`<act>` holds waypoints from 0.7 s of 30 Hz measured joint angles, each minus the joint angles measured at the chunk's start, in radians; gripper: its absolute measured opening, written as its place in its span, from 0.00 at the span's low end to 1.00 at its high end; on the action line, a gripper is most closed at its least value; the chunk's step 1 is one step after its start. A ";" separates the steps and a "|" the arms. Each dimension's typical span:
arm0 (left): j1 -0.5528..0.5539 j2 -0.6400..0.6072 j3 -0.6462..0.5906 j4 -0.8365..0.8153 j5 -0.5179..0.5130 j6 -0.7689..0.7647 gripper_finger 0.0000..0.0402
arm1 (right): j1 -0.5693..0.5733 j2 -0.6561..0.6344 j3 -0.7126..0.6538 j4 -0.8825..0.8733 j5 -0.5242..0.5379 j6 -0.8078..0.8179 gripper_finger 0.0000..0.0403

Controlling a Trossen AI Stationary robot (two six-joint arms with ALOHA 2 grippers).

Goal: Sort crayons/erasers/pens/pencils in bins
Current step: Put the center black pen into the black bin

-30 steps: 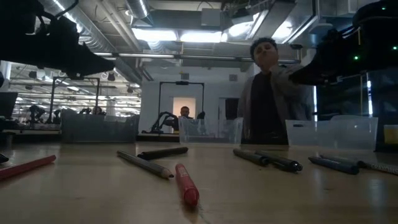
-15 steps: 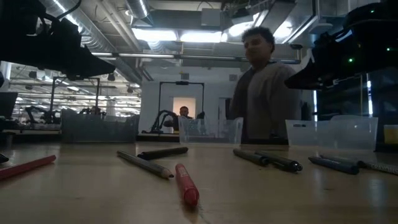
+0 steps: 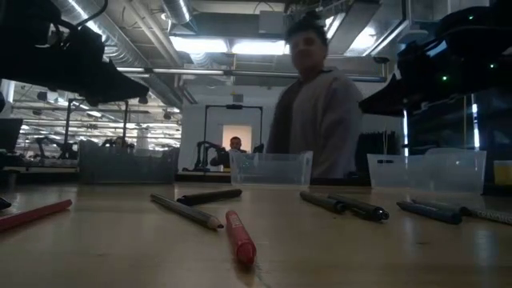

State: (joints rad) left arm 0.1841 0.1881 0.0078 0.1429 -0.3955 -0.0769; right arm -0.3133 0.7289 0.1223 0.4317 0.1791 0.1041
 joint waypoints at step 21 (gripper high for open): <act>-0.037 0.055 0.000 0.000 -0.059 0.015 0.23 | 0.000 0.247 0.122 0.062 -0.050 -0.046 0.38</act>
State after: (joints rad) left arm 0.1471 0.2432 0.0078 0.1433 -0.4549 -0.0620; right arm -0.3134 0.9758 0.2445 0.4932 0.1289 0.0580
